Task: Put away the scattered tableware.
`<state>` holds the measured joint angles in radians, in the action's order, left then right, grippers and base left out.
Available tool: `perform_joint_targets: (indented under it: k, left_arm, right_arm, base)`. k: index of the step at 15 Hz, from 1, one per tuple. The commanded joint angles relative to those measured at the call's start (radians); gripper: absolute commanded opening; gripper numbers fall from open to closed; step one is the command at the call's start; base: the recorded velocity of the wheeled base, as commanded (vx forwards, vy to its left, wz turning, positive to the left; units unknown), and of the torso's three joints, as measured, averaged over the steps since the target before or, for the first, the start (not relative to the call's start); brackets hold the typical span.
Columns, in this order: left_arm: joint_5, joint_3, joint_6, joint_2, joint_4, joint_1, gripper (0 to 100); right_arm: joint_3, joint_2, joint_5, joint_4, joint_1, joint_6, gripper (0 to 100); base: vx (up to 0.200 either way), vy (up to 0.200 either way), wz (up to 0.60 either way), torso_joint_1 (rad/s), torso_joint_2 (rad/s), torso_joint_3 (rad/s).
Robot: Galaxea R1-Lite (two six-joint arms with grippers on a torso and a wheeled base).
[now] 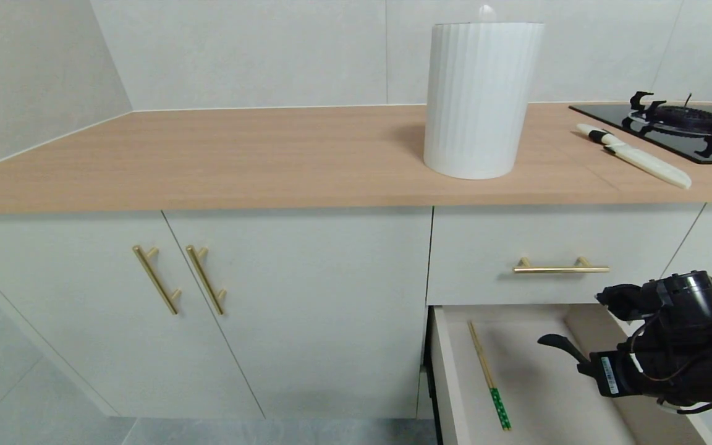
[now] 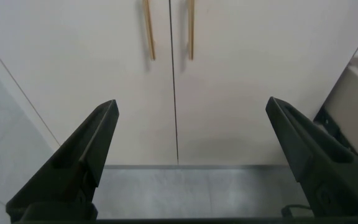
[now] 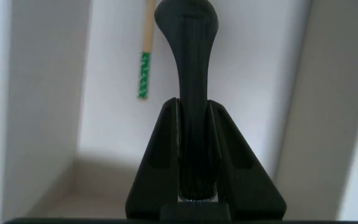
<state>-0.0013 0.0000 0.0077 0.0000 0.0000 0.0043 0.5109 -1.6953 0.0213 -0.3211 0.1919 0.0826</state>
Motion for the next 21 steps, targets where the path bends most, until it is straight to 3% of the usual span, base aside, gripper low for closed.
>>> perform_joint_targets:
  k: [1, 9, 12, 17, 21]
  left_arm:
    - [0.000, 0.000, 0.000, 0.000, 0.000, 0.000, 100]
    - [0.000, 0.000, 0.000, 0.000, 0.000, 0.000, 100]
    - [0.000, 0.000, 0.000, 0.000, 0.000, 0.002, 100]
    - [0.000, 0.000, 0.000, 0.000, 0.000, 0.000, 100]
    - [0.000, 0.000, 0.000, 0.000, 0.000, 0.000, 100]
  right_arm:
    - [-0.005, -0.010, 0.002, -0.003, 0.001, 0.000, 0]
    - [-0.003, -0.056, -0.004, -0.041, 0.024, 0.002, 0]
    - [-0.003, -0.214, -0.121, -0.127, 0.046, 0.008, 0]
    - [-0.029, -0.460, -0.129, -0.449, 0.052, 0.032, 0]
    - [-0.034, -0.526, -0.126, -0.513, 0.052, 0.032, 0]
  base:
    - [0.000, 0.000, 0.00, -0.100, 0.44, 0.349]
    - [0.000, 0.000, 0.00, -0.012, 0.08, 0.059]
    - [0.000, 0.000, 0.00, 0.000, 0.00, 0.000]
    - [0.000, 0.000, 0.00, 0.000, 0.00, 0.000]
    - [0.000, 0.000, 0.00, 0.000, 0.00, 0.000]
